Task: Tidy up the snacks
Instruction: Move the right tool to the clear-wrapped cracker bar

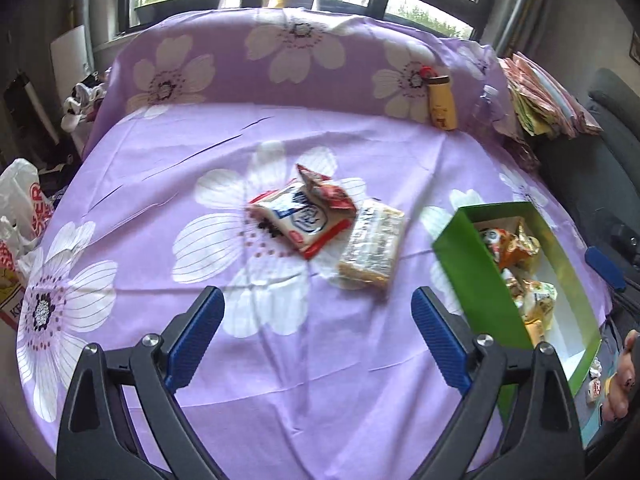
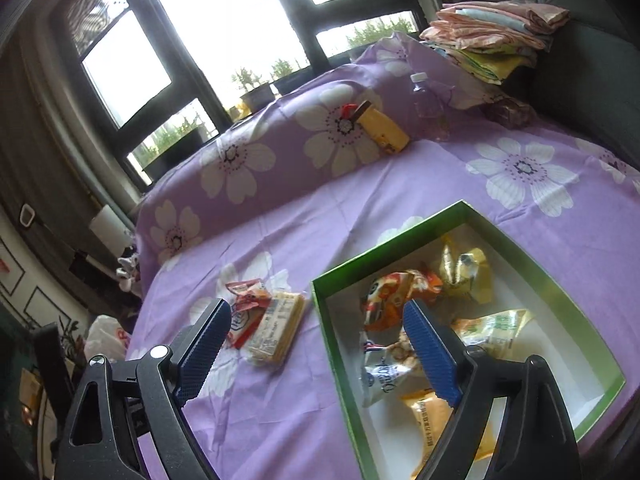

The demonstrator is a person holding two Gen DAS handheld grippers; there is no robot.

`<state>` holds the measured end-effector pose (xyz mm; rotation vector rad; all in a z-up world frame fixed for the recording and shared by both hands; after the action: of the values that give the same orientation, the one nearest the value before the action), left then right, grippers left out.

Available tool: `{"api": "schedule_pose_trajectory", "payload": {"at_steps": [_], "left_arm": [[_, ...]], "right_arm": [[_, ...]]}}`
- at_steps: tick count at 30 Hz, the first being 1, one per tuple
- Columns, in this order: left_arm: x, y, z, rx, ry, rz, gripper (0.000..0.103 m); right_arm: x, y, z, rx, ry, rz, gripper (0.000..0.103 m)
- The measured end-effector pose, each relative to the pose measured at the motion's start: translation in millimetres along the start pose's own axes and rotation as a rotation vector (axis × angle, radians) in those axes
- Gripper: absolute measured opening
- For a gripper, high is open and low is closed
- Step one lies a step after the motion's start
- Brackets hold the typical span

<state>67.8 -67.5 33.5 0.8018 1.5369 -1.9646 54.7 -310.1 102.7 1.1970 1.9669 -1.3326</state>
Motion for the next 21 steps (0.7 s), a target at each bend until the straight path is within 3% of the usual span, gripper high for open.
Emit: {"api": "schedule_pose_trajectory", "payload": {"at_steps": [3,8,16,21], "left_arm": [[4,5,-33,-0.019,-0.088,-0.011,0.095],[-1,17,-67,-0.066,-0.192,-0.015,0.095],[2,29,-80,-0.111,-0.200,-0.047,0.095],[2,30,-84,-0.116,-0.205,-0.048,0.095]], "right_arm": [[14,15,-23,-0.022,-0.020,-0.045,0.088],[45,64,-59,-0.040,-0.013,-0.198,0.088],[87,151,-79,0.108,-0.095,-0.373,0.088],[98,188,-69,0.243,-0.186,-0.395,0.088]]}}
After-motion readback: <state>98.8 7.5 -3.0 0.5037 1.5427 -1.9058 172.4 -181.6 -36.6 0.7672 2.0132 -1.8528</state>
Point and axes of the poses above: each gripper's, at about its wrist camera, not at the fingertips, and y roughly the way its jaws point, z to its right, x to its underside, the point moved 10 cm from there along y, roughly the way its jaws point, and after that the axes turned 7 degrees about z, right-handed, at the moved point
